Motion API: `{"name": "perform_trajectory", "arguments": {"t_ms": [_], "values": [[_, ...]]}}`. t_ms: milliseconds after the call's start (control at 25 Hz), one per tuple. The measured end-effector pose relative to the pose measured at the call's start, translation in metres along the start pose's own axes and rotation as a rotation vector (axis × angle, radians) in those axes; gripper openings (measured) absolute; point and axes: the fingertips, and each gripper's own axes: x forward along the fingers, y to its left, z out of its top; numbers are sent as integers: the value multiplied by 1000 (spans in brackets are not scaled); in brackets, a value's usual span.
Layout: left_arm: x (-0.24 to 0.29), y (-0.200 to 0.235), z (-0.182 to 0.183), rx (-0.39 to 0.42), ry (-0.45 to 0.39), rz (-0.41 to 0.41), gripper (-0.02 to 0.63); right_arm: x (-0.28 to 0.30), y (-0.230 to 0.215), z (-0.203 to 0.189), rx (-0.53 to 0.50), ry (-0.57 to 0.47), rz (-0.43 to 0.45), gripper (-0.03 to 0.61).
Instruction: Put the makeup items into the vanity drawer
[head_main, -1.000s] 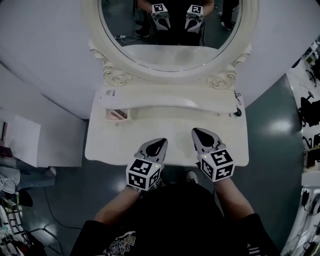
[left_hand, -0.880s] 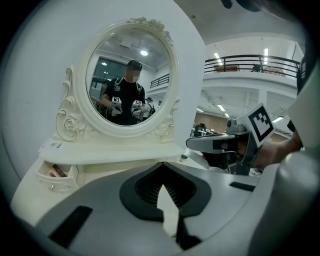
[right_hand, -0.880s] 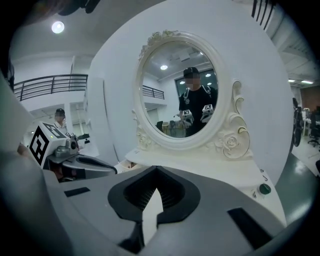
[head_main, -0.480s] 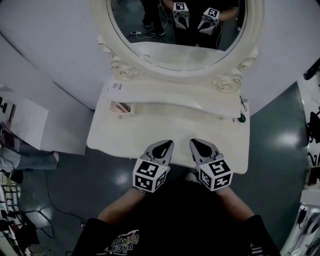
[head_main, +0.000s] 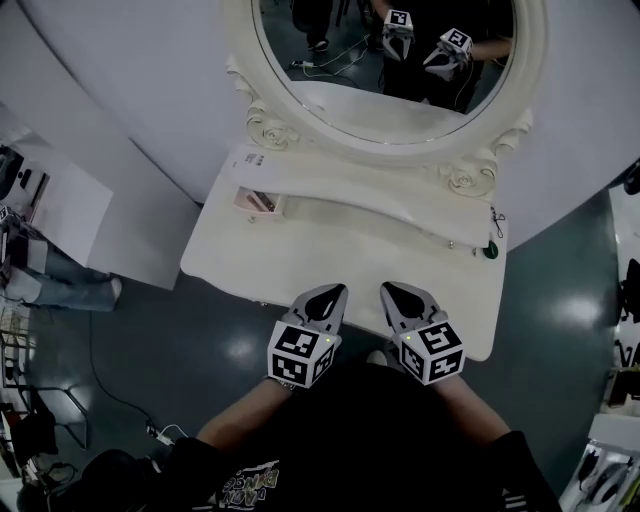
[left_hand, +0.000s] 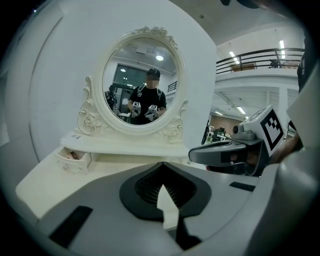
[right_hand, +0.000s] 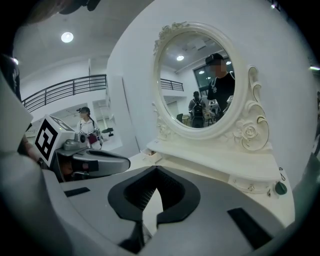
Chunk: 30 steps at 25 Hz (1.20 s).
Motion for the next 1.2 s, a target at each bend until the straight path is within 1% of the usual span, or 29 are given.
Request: {"name": "perform_trajectory", "arguments": {"t_ms": [200,560,1200], "values": [[-8,0,-2,-1,0,20,-2,-2,7,-2,1,-1,23,29],[-18,1,-4,16,0,24,-3,-1,17,-5,11,-11,36,29],[-30,4,-8,12,-4,4,-2,-1,35,-8,11,-3,22,29]]}}
